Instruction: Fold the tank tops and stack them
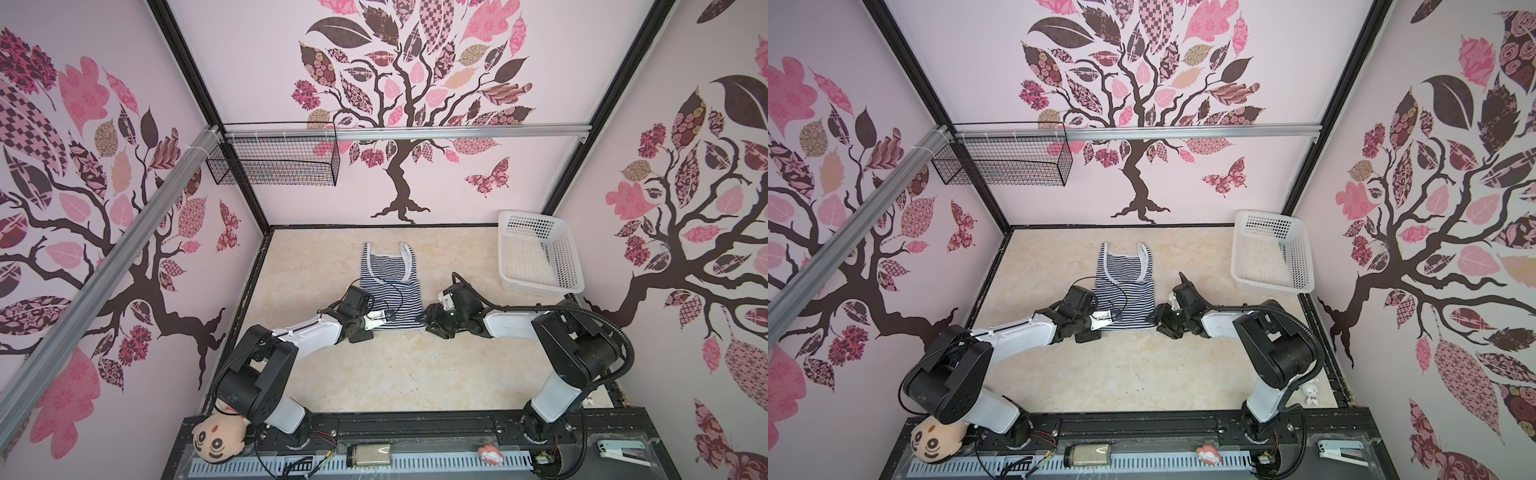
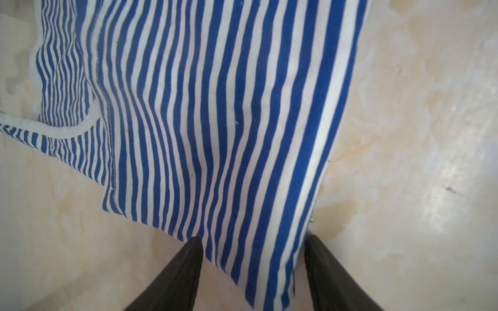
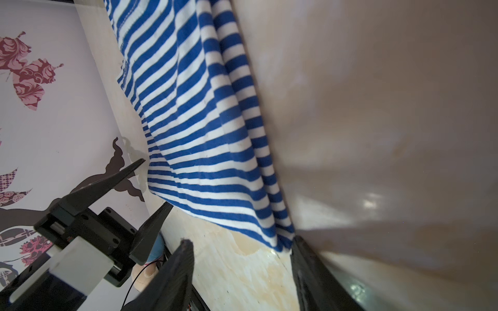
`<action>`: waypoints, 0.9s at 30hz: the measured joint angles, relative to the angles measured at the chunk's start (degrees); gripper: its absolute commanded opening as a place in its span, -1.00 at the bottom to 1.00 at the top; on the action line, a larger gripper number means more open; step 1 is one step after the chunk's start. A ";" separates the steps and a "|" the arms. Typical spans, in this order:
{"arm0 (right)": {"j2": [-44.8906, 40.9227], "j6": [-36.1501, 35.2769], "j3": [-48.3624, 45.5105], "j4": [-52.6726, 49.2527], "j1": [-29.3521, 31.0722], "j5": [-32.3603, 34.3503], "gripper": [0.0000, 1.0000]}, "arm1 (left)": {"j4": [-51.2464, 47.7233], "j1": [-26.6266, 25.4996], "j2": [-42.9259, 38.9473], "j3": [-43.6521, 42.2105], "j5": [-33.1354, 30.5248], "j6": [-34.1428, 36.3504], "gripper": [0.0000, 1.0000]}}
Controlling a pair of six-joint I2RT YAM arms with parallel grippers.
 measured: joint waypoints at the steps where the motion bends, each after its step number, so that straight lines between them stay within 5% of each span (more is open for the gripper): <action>1: 0.04 0.09 0.04 0.00 -0.02 0.00 0.20 | 0.02 0.00 0.31 0.28 0.00 0.15 0.26; 21: 1.90 1.53 1.16 0.42 -0.07 0.50 -0.12 | -0.13 0.15 2.47 2.14 0.76 0.00 -0.03; 27: 2.54 2.54 1.01 1.29 -0.20 1.16 -0.50 | -0.57 0.15 2.47 2.08 1.09 -0.52 -0.17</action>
